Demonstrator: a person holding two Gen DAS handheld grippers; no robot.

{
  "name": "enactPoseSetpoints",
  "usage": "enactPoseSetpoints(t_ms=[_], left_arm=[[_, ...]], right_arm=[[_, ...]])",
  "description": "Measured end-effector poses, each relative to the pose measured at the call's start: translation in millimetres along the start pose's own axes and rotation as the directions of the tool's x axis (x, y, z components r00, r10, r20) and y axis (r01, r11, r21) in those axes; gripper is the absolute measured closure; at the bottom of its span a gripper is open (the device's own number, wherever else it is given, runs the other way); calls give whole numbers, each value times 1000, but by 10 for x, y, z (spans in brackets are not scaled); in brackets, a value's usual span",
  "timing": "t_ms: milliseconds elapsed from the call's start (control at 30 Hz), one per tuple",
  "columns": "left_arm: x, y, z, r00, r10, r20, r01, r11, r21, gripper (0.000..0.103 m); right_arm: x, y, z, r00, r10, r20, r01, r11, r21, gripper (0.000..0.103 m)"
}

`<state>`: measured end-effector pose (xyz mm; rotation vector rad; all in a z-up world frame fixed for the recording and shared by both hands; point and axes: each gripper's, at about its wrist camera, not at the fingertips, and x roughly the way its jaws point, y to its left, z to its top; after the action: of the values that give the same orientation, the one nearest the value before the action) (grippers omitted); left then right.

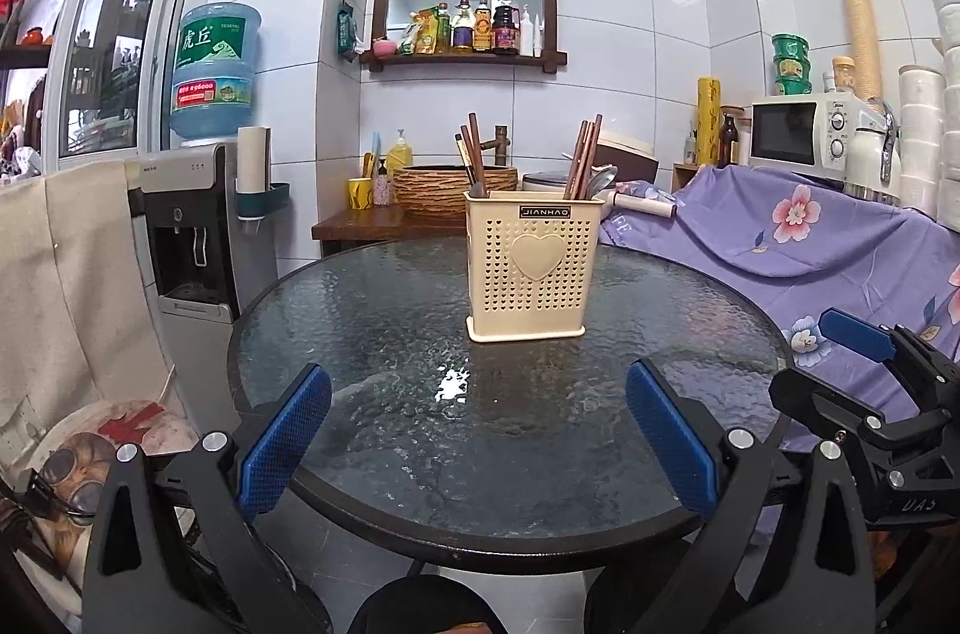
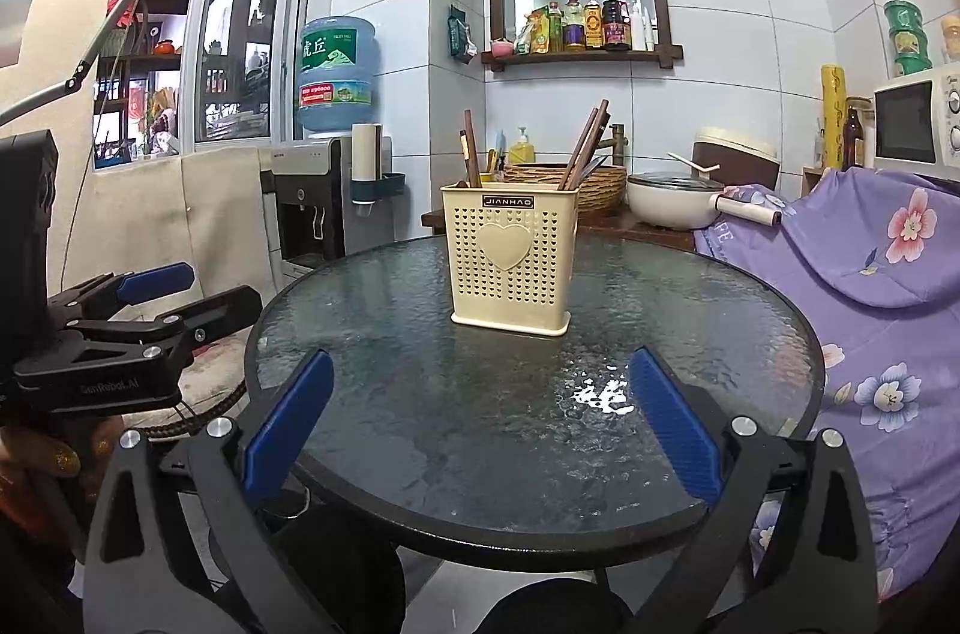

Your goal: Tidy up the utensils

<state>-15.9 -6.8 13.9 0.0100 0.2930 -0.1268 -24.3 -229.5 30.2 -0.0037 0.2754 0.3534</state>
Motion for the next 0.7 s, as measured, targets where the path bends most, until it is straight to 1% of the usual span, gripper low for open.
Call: enactPoseSetpoints(t_ms=[700], left_arm=[[3, -1, -6, 1000, -5, -6, 5, 1000, 10, 6]], right_arm=[[20, 0, -2, 1000, 2, -13, -2, 1000, 0, 6]])
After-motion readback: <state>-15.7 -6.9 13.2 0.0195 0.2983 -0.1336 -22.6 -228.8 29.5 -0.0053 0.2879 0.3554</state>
